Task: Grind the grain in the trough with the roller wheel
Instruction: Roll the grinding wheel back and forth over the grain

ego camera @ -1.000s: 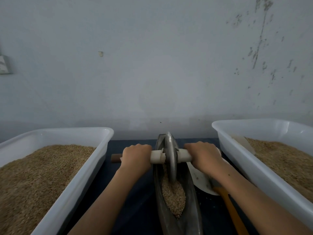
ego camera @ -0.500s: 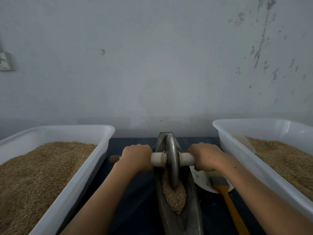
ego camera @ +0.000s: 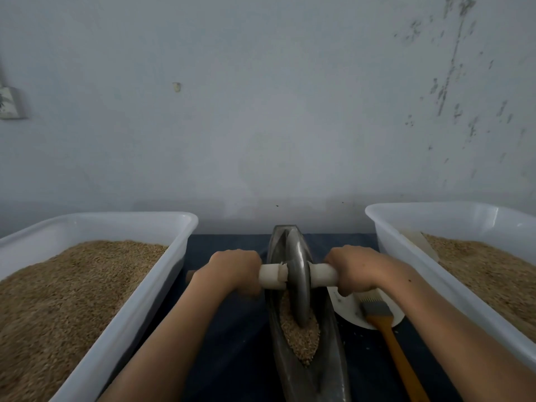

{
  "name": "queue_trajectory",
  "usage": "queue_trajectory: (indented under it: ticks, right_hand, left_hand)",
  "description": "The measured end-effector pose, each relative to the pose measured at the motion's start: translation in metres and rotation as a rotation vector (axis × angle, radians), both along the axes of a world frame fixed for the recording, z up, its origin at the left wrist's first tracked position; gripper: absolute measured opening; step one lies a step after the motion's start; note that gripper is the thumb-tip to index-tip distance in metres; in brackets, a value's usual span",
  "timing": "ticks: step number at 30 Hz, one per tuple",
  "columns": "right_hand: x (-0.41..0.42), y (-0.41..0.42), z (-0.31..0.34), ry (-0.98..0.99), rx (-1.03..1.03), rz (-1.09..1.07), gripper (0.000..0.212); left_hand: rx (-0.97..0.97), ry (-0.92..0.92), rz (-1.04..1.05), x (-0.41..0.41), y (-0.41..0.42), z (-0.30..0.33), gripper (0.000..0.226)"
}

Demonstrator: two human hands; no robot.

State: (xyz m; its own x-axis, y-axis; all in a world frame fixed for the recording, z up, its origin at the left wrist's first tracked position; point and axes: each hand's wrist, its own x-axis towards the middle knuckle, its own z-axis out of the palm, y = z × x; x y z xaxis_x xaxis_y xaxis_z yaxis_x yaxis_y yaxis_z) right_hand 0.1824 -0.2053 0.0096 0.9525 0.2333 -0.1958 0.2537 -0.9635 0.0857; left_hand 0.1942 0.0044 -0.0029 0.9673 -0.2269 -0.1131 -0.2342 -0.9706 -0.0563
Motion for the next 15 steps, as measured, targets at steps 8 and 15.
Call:
queue_trajectory:
  ticks: [8, 15]
  right_hand:
    - [0.004, 0.001, -0.007, -0.140, 0.029, -0.009, 0.031]
    - [0.004, 0.006, -0.017, -0.452, 0.076, -0.002, 0.015]
  left_hand:
    - [0.004, -0.188, 0.016, 0.001, -0.004, -0.005, 0.038]
    - [-0.038, -0.302, 0.000, 0.005, -0.001, -0.011, 0.030]
